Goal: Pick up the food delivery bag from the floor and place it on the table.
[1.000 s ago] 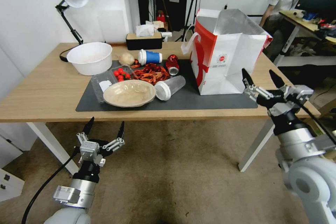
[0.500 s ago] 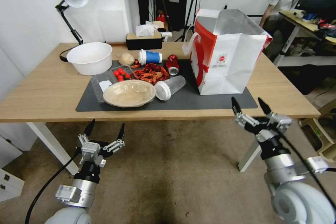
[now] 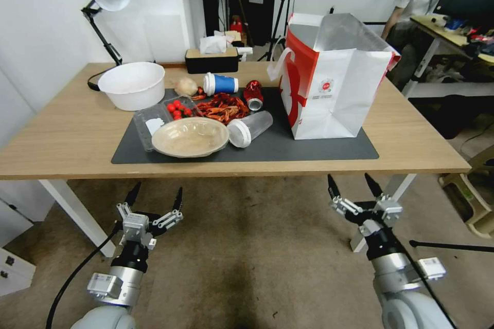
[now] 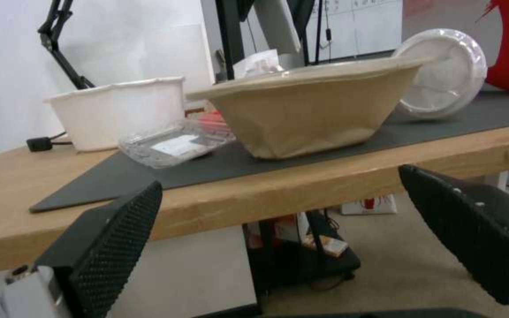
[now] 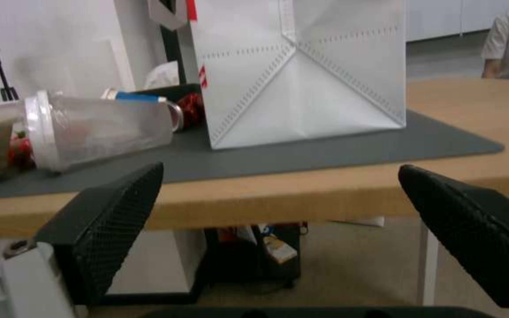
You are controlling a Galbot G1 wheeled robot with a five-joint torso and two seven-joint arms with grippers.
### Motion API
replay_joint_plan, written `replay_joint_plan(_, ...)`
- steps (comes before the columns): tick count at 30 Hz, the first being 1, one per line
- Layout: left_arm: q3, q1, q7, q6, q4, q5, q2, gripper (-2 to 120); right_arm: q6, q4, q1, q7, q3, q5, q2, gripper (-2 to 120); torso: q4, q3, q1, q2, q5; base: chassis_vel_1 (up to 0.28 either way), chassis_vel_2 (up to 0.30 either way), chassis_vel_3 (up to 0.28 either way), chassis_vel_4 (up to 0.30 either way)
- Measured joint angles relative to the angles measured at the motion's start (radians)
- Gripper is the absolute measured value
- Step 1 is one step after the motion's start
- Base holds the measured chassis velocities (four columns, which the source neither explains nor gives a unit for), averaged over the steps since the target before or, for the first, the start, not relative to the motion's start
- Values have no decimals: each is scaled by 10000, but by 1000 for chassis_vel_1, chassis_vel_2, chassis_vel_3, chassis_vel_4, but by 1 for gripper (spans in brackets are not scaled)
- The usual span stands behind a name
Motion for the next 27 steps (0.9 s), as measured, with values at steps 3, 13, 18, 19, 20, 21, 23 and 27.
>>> replay_joint_plan(3, -7, -37, -9, -45, 87, 33, -15, 100, 77, -109, 29, -39, -27, -17, 55, 100, 0, 0, 0, 0, 0, 0, 0, 0, 0)
replay_joint_plan(13, -24, -54, -21, -49, 99, 68, -12, 100, 87, -98, 47, -55, -29, -20, 64, 100, 1, 0, 1, 0, -2, 0, 0, 0, 0)
replay_joint_plan(18, -24, -54, -25, -49, 99, 72, -12, 100, 80, -82, 51, -55, -29, -10, 58, 100, 0, 0, 1, 0, -2, 0, 0, 0, 0)
replay_joint_plan(19, -24, -54, -25, -49, 99, 73, -12, 100, 78, -80, 51, -55, -29, -8, 57, 100, 0, 0, 0, 0, -2, 0, 0, 0, 0)
replay_joint_plan(20, -24, -54, -25, -49, 99, 73, -12, 100, 78, -80, 51, -55, -29, -8, 57, 100, 0, 0, 0, 0, -2, 0, 0, 0, 0)
replay_joint_plan(21, -24, -54, -26, -49, 99, 73, -12, 100, 75, -78, 52, -55, -28, -6, 56, 100, 0, 0, 1, 0, -1, 0, 0, 0, 0)
replay_joint_plan(23, -23, -54, -26, -49, 99, 74, -12, 100, 70, -73, 53, -55, -27, -2, 55, 100, 0, 0, 0, 0, -2, 0, 0, 0, 0)
replay_joint_plan(27, -23, -52, -27, -49, 99, 74, -12, 100, 64, -69, 55, -53, -25, 2, 53, 100, 0, 0, 0, 0, -2, 0, 0, 0, 0)
